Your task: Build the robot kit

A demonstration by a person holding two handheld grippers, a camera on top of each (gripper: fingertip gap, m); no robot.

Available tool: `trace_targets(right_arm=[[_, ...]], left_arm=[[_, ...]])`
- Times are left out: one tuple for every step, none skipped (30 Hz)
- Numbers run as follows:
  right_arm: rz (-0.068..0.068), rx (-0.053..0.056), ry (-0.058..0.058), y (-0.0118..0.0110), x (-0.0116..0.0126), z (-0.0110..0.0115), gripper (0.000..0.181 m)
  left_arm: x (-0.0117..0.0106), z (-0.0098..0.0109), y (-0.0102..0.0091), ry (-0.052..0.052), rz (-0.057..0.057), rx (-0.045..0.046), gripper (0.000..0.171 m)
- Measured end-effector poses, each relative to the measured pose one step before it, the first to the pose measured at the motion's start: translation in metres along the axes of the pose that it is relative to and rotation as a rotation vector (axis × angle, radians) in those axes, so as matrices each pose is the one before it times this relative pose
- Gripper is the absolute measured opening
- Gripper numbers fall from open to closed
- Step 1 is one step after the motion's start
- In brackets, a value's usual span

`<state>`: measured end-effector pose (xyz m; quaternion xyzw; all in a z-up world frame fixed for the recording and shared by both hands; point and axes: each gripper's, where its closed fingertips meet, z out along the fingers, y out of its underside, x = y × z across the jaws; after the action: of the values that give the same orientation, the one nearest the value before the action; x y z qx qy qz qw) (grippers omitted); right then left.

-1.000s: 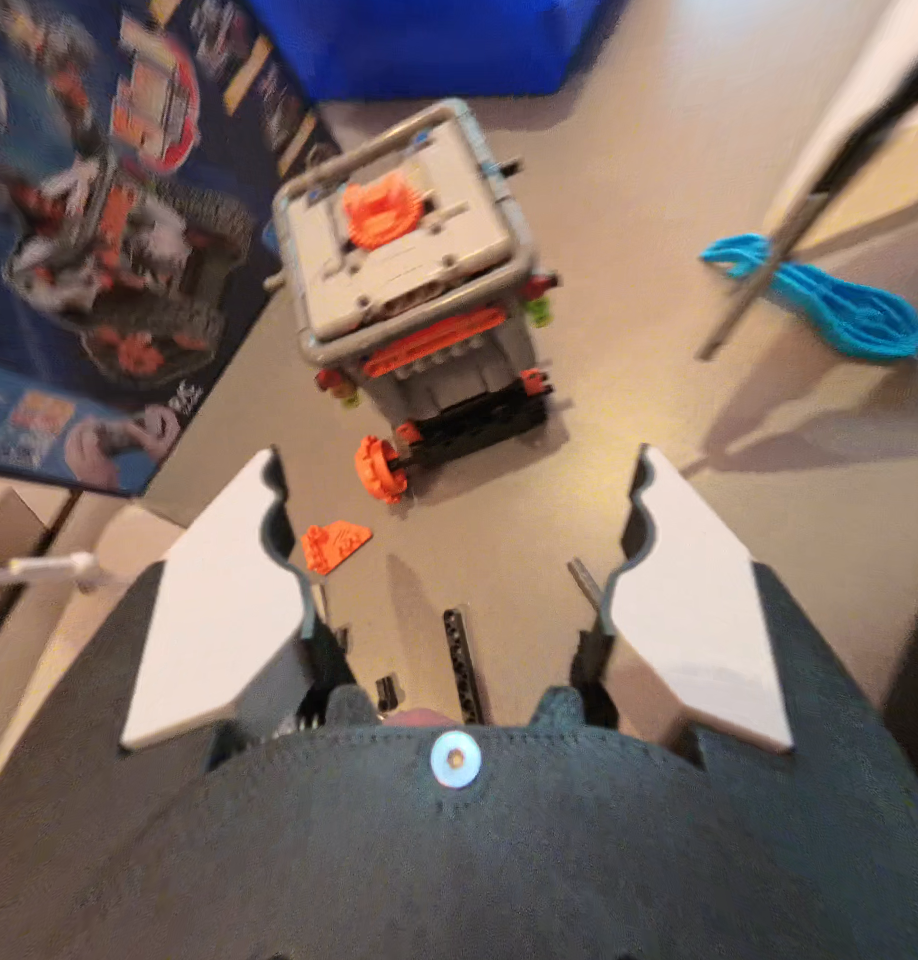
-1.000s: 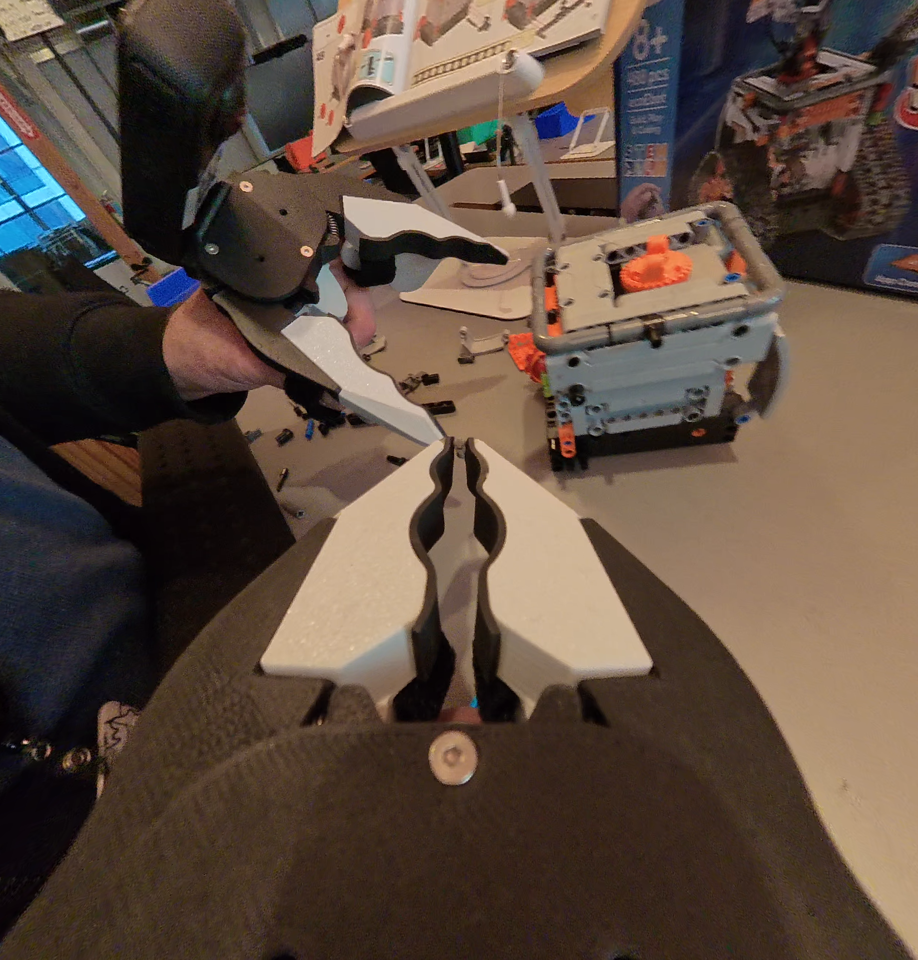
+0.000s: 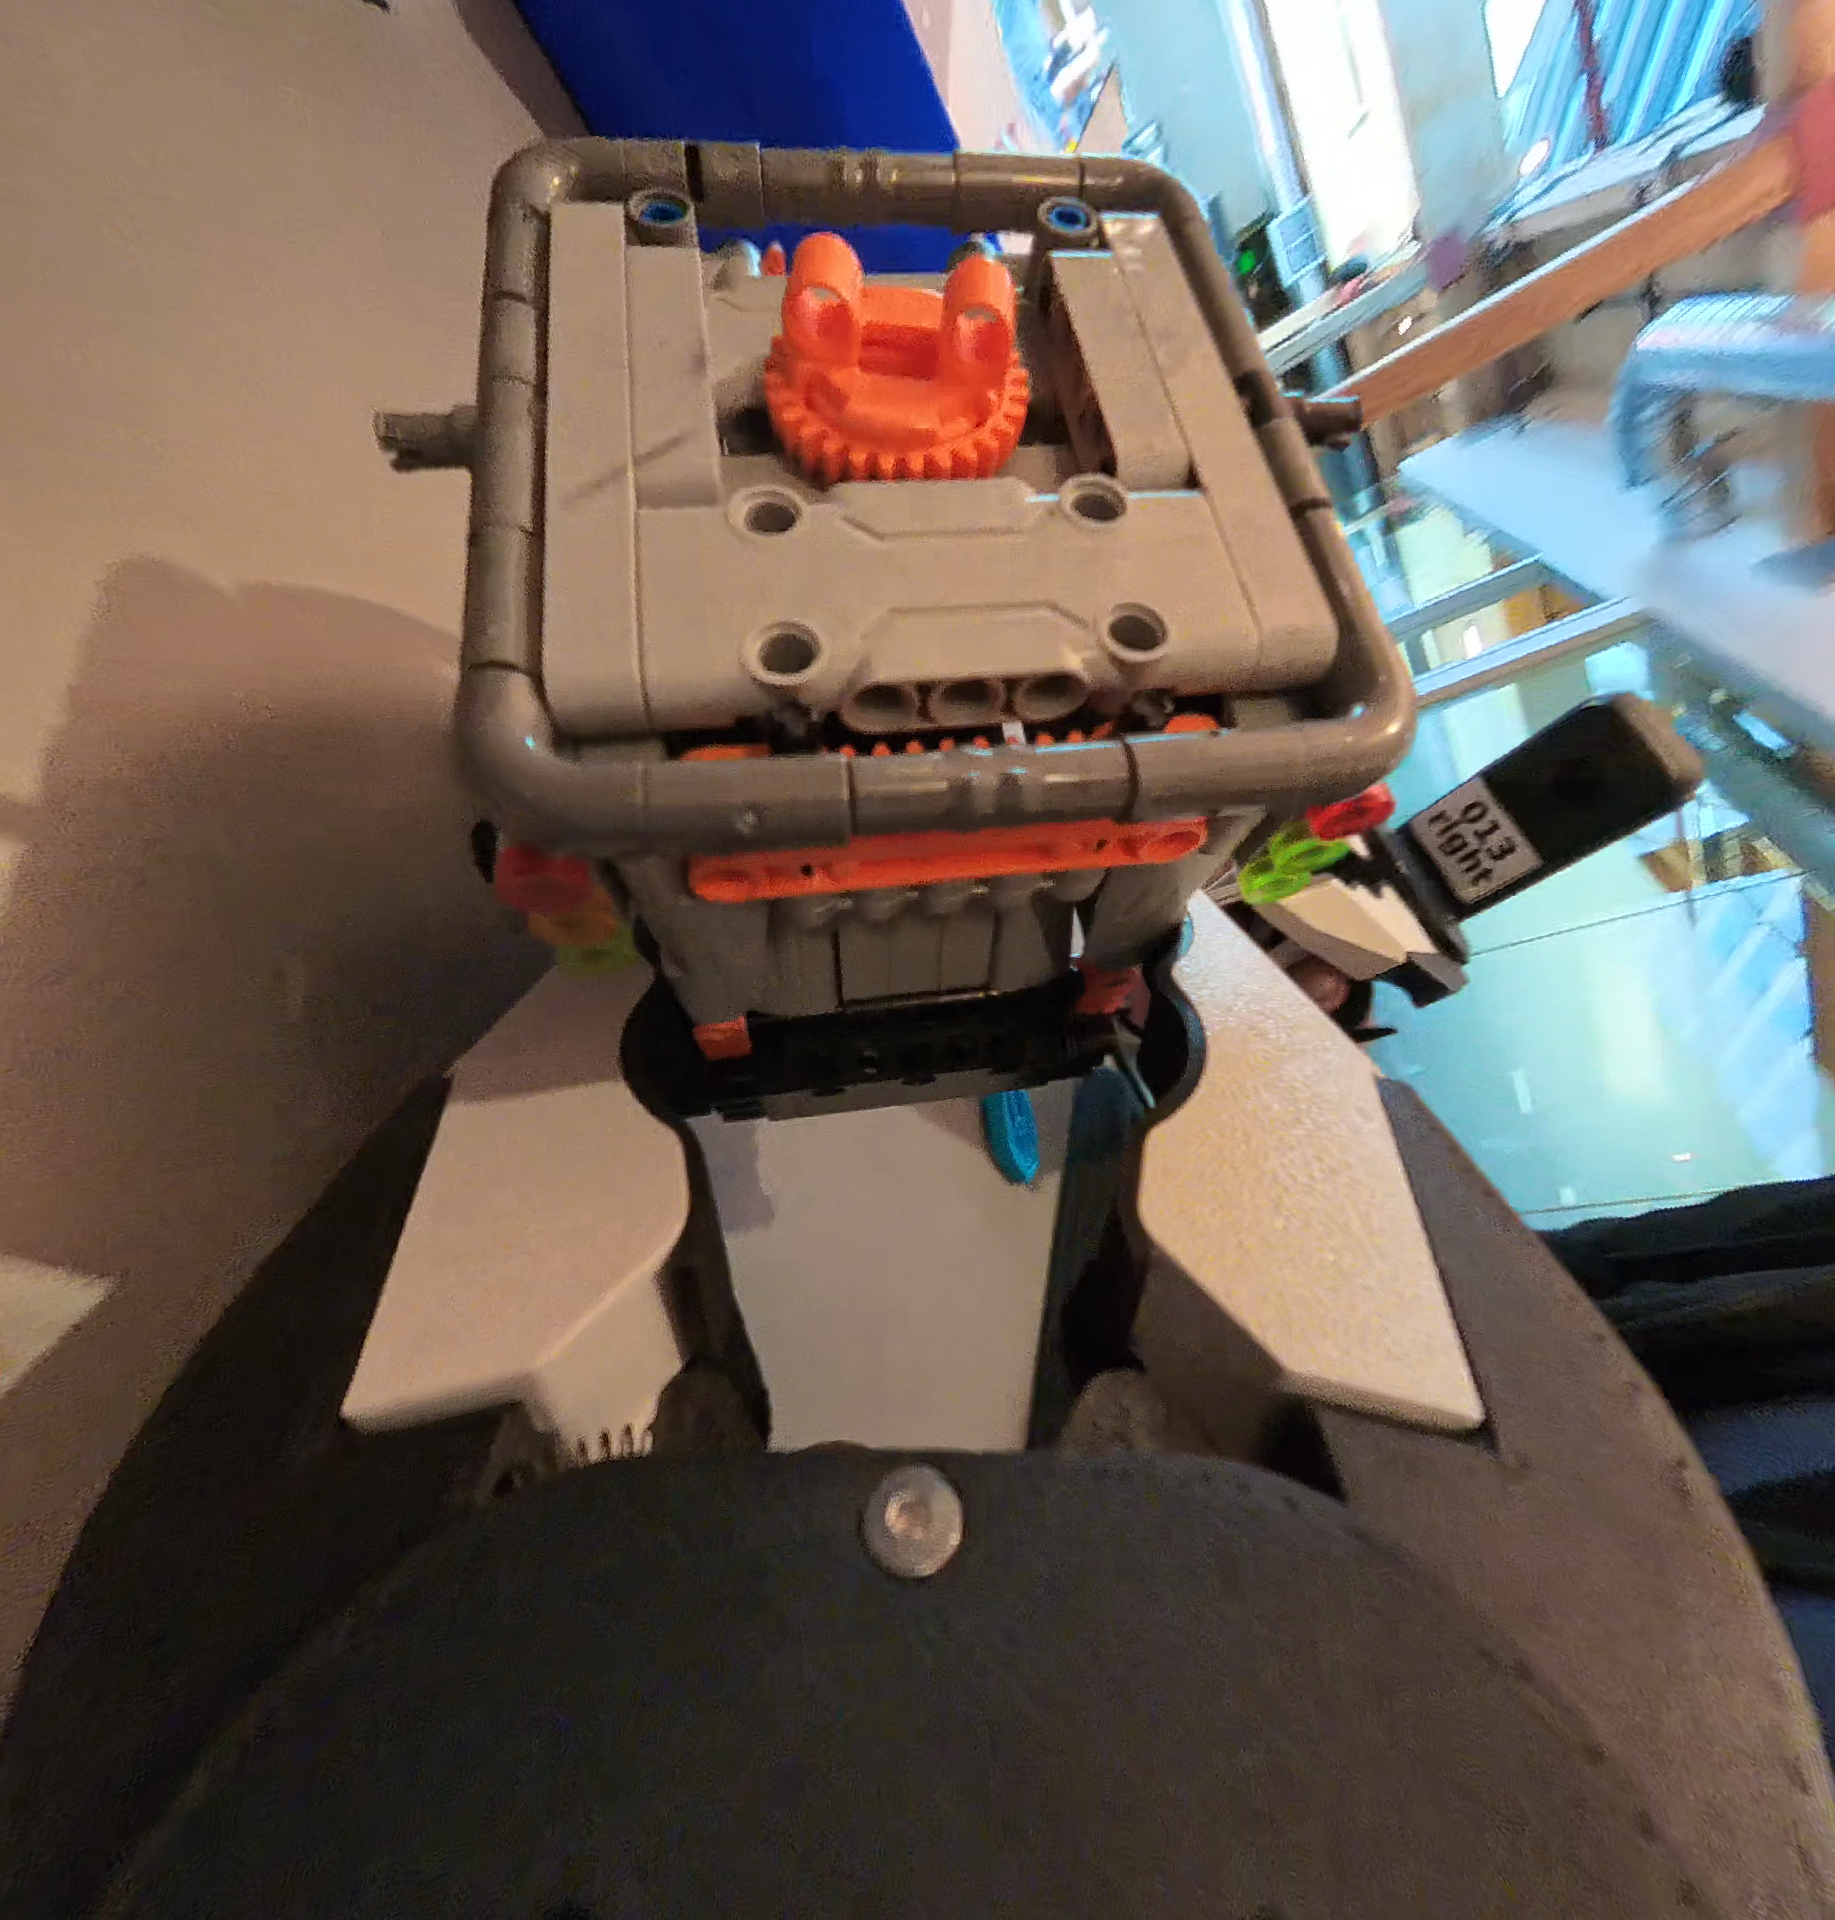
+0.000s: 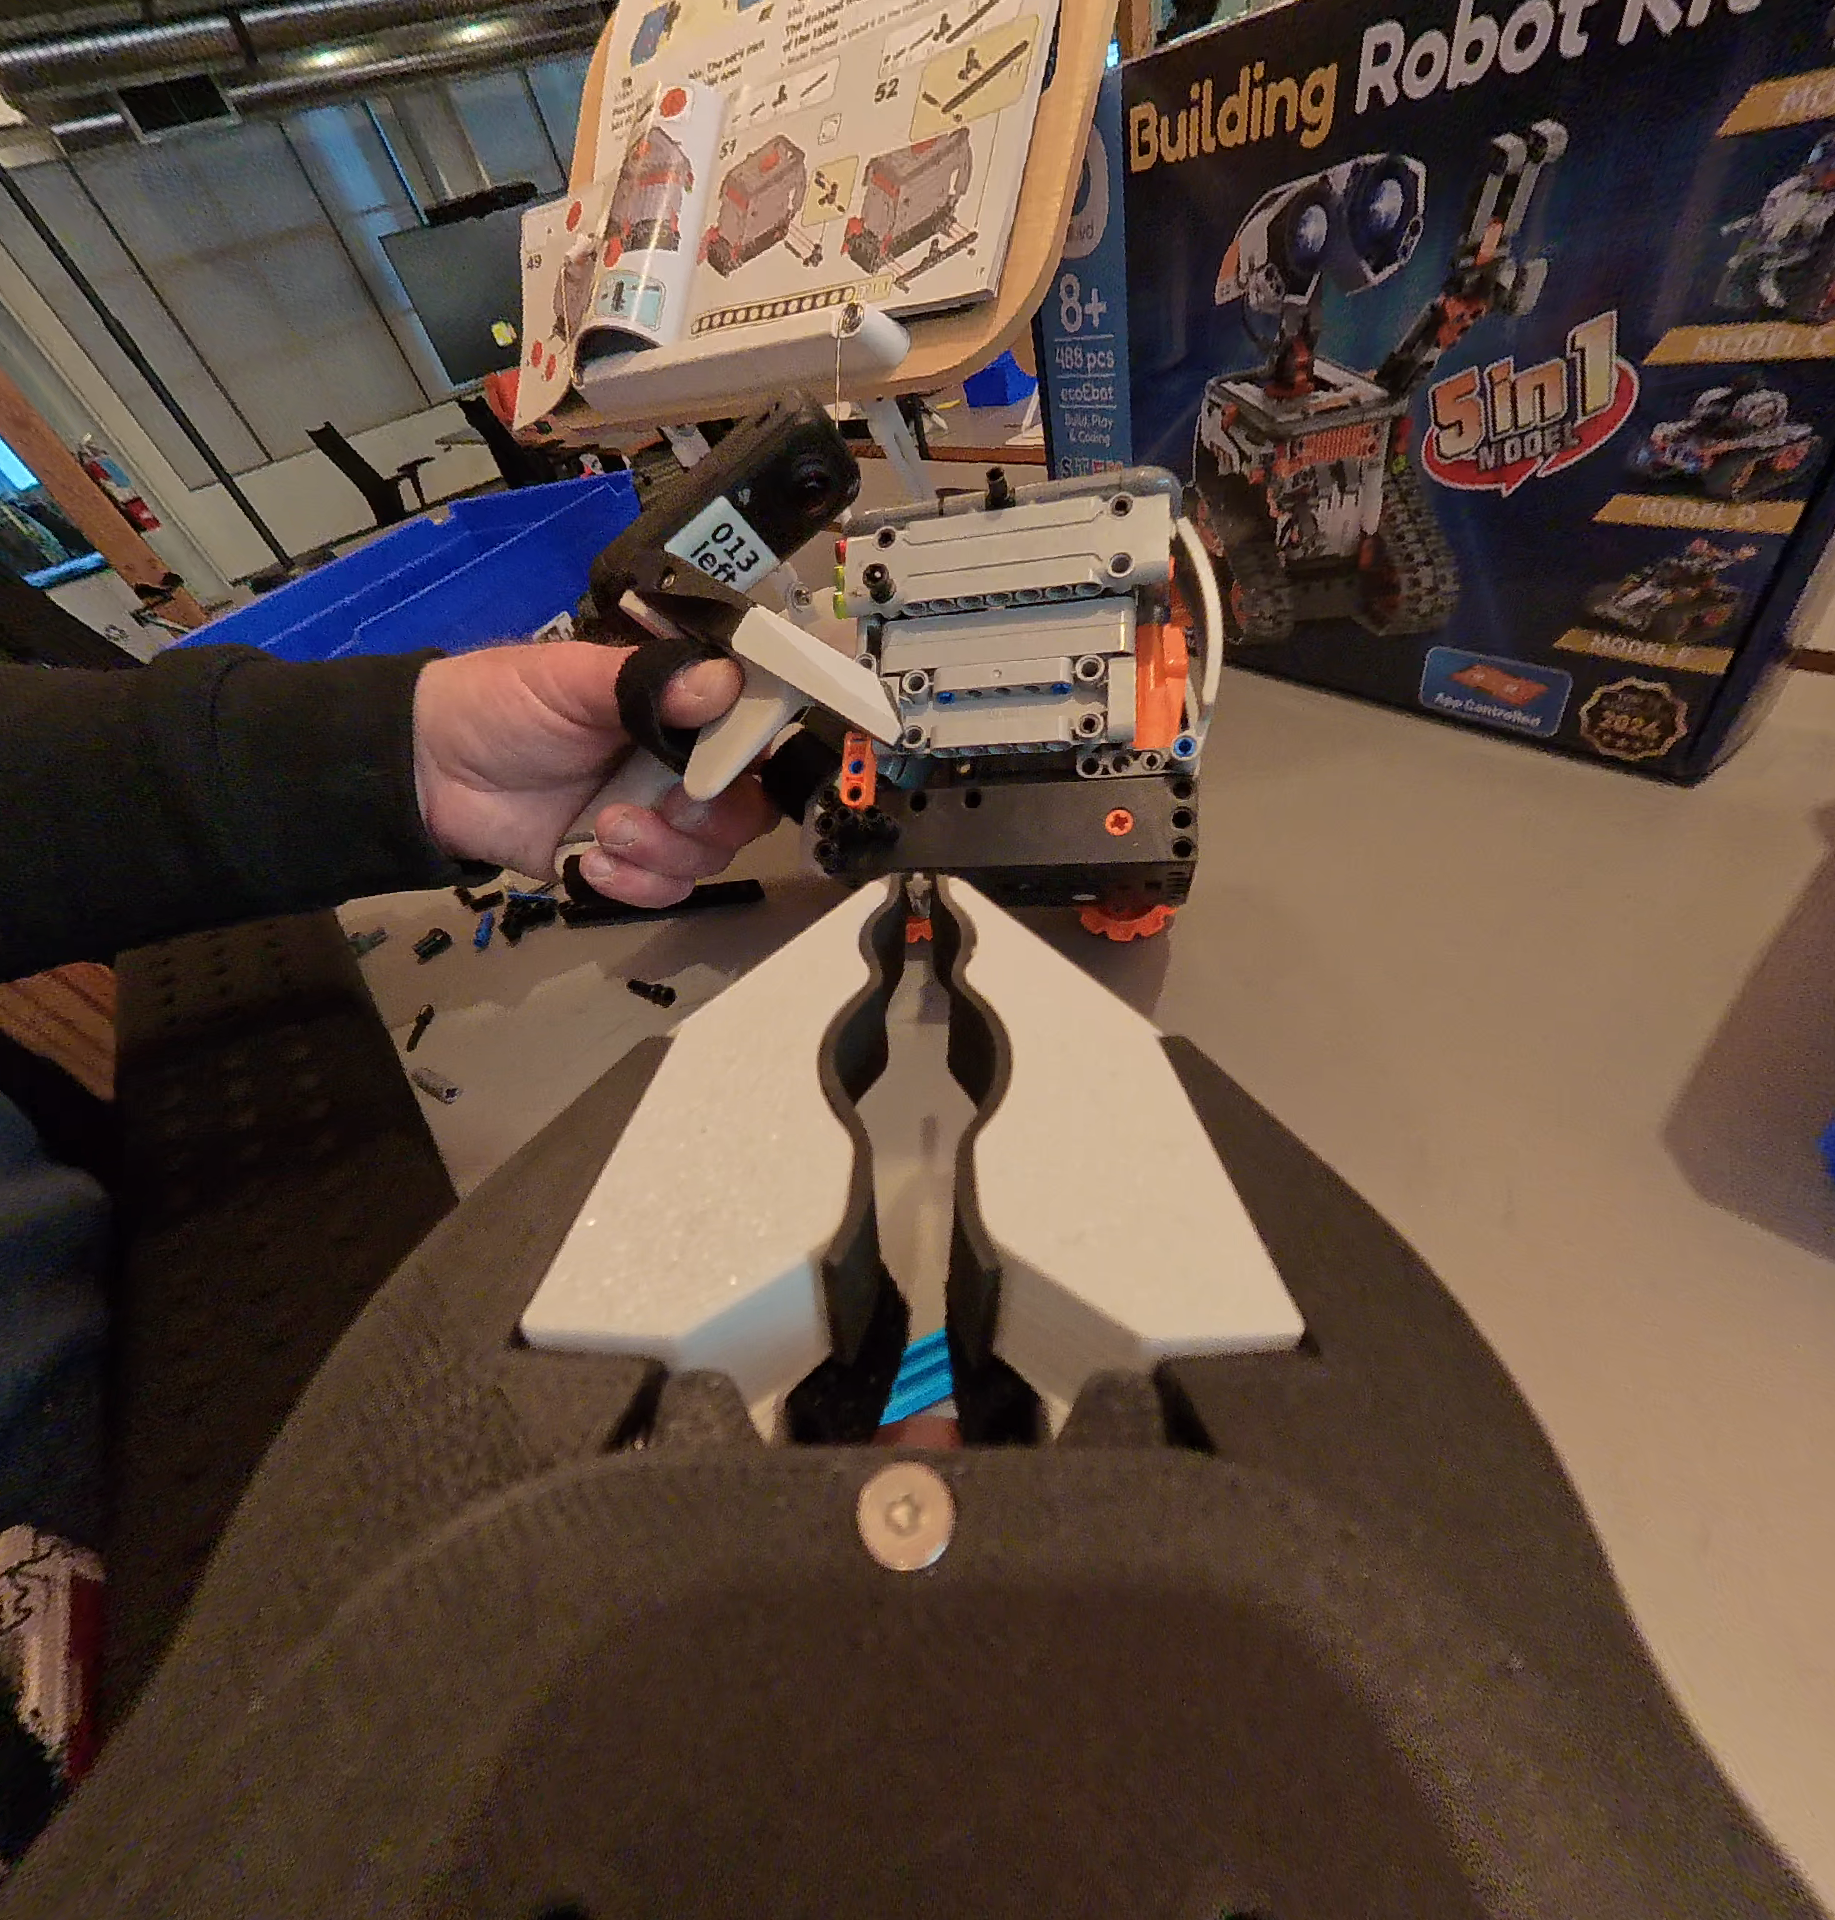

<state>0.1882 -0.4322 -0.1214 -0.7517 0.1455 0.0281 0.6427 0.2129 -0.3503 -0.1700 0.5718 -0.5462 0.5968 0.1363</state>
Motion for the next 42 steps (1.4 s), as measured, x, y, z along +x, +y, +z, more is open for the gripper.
trace_targets(right_arm=[[-0.0135, -0.0011, 0.0048, -0.00189, 0.00103, 0.00158, 0.001], [-0.0127, -0.0052, 0.0041, -0.00101, 0.00130, 0.00192, 0.001], [-0.0125, -0.0086, 0.0039, -0.00027, 0.00163, 0.00251, 0.001], [-0.0117, -0.0083, 0.0038, -0.00002, 0.00180, 0.00281, 0.001], [-0.0074, -0.0054, 0.0006, -0.00040, 0.00138, 0.00299, 0.001], [-0.0038, -0.0017, -0.0003, -0.00084, 0.00148, 0.00294, 0.001], [-0.0037, -0.0033, 0.0011, -0.00082, 0.00189, 0.00314, 0.001], [-0.0061, -0.0057, 0.0020, -0.00062, 0.00212, 0.00314, 0.001], [-0.0068, -0.0040, 0.0004, -0.00121, 0.00195, 0.00288, 0.001], [-0.0049, 0.0006, -0.0009, -0.00244, 0.00173, 0.00257, 0.001], [-0.0038, 0.0006, -0.0017, -0.00265, 0.00161, 0.00255, 0.001], [-0.0050, -0.0040, -0.0018, -0.00202, 0.00173, 0.00274, 0.001], [-0.0063, -0.0057, -0.0008, -0.00168, 0.00187, 0.00271, 0.001], [-0.0045, -0.0044, -0.0003, -0.00152, 0.00193, 0.00257, 0.001], [-0.0032, -0.0032, 0.0001, -0.00133, 0.00225, 0.00217, 0.001], [-0.0045, -0.0037, 0.0024, -0.00076, 0.00264, 0.00139, 0.001], [-0.0051, -0.0020, 0.0039, -0.00074, 0.00324, 0.00028, 0.001], [-0.0004, 0.0011, 0.0076, -0.00103, 0.00416, -0.00079, 0.001], [0.0066, 0.0004, 0.0096, -0.00025, 0.00553, -0.00097, 0.001], [0.0097, -0.0027, 0.0118, 0.00092, 0.00640, -0.00081, 0.001], [0.0089, -0.0062, 0.0136, 0.00180, 0.00688, -0.00034, 0.001], [0.0105, -0.0093, 0.0103, 0.00219, 0.00615, 0.00034, 0.001], [0.0128, -0.0112, 0.0023, 0.00206, 0.00461, 0.00118, 0.001], [0.0032, -0.0017, 0.0002, 0.00012, 0.00294, 0.00120, 0.001], [-0.0031, 0.0022, -0.0022, -0.00120, 0.00130, 0.00104, 0.001], [-0.0028, -0.0013, -0.0060, -0.00134, 0.00015, 0.00112, 0.001], [-0.0057, 0.0000, -0.0074, -0.00215, -0.00041, 0.00079, 0.001], [-0.0085, 0.0026, -0.0103, -0.00292, -0.00123, 0.00051, 0.001], [-0.0071, -0.0013, -0.0161, -0.00273, -0.00172, 0.00055, 0.001], [-0.0075, -0.0076, -0.0201, -0.00223, -0.00190, 0.00091, 0.001], [-0.0126, -0.0096, -0.0114, -0.00213, -0.00034, 0.00101, 0.001], [-0.0113, -0.0120, -0.0101, -0.00222, 0.00030, 0.00130, 0.001], [-0.0067, -0.0162, -0.0193, -0.00199, -0.00058, 0.00177, 0.001], [-0.0101, -0.0200, -0.0169, -0.00185, -0.00025, 0.00230, 0.001], [-0.0169, -0.0236, -0.0121, -0.00161, 0.00033, 0.00274, 0.001], [-0.0172, -0.0310, -0.0213, -0.00074, -0.00098, 0.00349, 0.001], [-0.0193, -0.0257, -0.0144, -0.00166, -0.00007, 0.00358, 0.001], [-0.0181, -0.0137, -0.0128, -0.00367, 0.00011, 0.00334, 0.001], [-0.0136, -0.0161, -0.0170, -0.00365, 0.00005, 0.00308, 0.001], [-0.0176, -0.0280, -0.0146, -0.00200, 0.00106, 0.00290, 0.001], [-0.0237, -0.0337, -0.0133, -0.00114, 0.00168, 0.00238, 0.001], [-0.0234, -0.0358, -0.0134, -0.00069, 0.00196, 0.00213, 0.000]], left_arm=[[-0.00061, -0.00224, -0.00133, 0.0173, -0.0218, 0.00775, 0.088], [-0.00041, -0.00168, -0.00078, 0.0130, -0.0220, 0.00292, 0.087], [-0.00005, -0.00135, 0.00003, 0.0135, -0.0217, -0.00642, 0.087], [-0.00055, -0.00156, -0.00043, 0.0109, -0.0163, -0.00857, 0.088], [-0.00138, -0.00185, -0.00168, 0.0051, -0.0110, -0.00073, 0.088], [-0.00173, -0.00158, -0.00240, 0.0043, -0.0168, 0.00449, 0.089], [-0.00196, -0.00180, -0.00380, 0.0046, -0.0191, 0.01044, 0.090], [-0.00248, -0.00247, -0.00457, -0.0003, -0.0108, 0.01335, 0.090], [-0.00392, -0.00262, -0.00397, -0.0146, -0.0041, 0.01290, 0.091], [-0.00154, -0.00192, -0.00271, 0.0010, -0.0096, 0.00632, 0.091], [-0.00050, -0.00014, 0.00002, 0.0056, 0.0002, -0.00608, 0.091], [-0.00027, 0.00102, 0.00082, 0.0044, -0.0064, -0.00805, 0.092], [-0.00026, 0.00149, 0.00178, 0.0013, -0.0087, -0.01594, 0.095], [-0.00070, 0.00087, 0.00074, -0.0017, -0.0030, -0.00664, 0.097], [-0.00221, 0.00011, -0.00056, -0.0111, -0.0064, 0.00753, 0.101], [-0.00055, 0.00007, 0.00022, -0.0031, -0.0055, 0.00426, 0.102], [0.00148, 0.00061, 0.00247, 0.0013, -0.0007, -0.00948, 0.103], [0.00160, 0.00099, 0.00519, 0.0021, -0.0007, -0.02435, 0.105], [-0.00128, 0.00030, 0.00491, -0.0104, -0.0047, -0.02055, 0.108], [-0.00016, -0.00143, 0.00034, 0.0055, -0.0166, 0.00963, 0.108], [-0.00311, -0.00208, 0.00085, -0.0170, -0.0036, 0.00986, 0.111], [-0.00287, -0.00037, 0.00594, -0.0205, 0.0163, -0.02274, 0.112], [0.00228, 0.00040, 0.00531, 0.0118, 0.0118, -0.01676, 0.105], [0.00083, -0.00041, 0.00149, 0.0028, -0.0028, 0.00507, 0.103], [-0.00029, -0.00185, 0.00042, -0.0041, 0.0001, 0.00329, 0.102], [0.00055, -0.00204, 0.00126, 0.0021, 0.0041, -0.00360, 0.098], [-0.00033, -0.00289, 0.00068, -0.0072, 0.0052, 0.00488, 0.096], [-0.00380, -0.00340, 0.00215, -0.0421, 0.0211, 0.00059, 0.095], [-0.00338, -0.00295, 0.00253, -0.0525, 0.0491, -0.00059, 0.097], [0.00208, -0.00165, 0.00134, -0.0210, 0.0492, 0.00866, 0.096], [0.00079, -0.00053, 0.00112, -0.0315, 0.0384, 0.00854, 0.091], [-0.00120, 0.00078, -0.00111, -0.0538, 0.0541, 0.02019, 0.090], [-0.00076, 0.00170, -0.00140, -0.0535, 0.0628, 0.01640, 0.086], [-0.00273, 0.00271, -0.00149, -0.0672, 0.0717, 0.01120, 0.080], [-0.00351, 0.00300, -0.00078, -0.0682, 0.0605, 0.01008, 0.077], [-0.00310, 0.00354, -0.00081, -0.0592, 0.0462, 0.01217, 0.077], [-0.00286, 0.00164, -0.00162, -0.0518, 0.0403, 0.01764, 0.073], [-0.00269, 0.00160, -0.00049, -0.0394, 0.0321, 0.01249, 0.064], [-0.00173, 0.00159, 0.00025, -0.0184, 0.0155, 0.00534, 0.055], [-0.00114, 0.00033, -0.00051, -0.0019, 0.0098, 0.00793, 0.041], [-0.00049, -0.00006, -0.00135, 0.0062, 0.0075, 0.01254, 0.037], [-0.00151, -0.00080, -0.00143, -0.0013, 0.0107, 0.01140, 0.029]])
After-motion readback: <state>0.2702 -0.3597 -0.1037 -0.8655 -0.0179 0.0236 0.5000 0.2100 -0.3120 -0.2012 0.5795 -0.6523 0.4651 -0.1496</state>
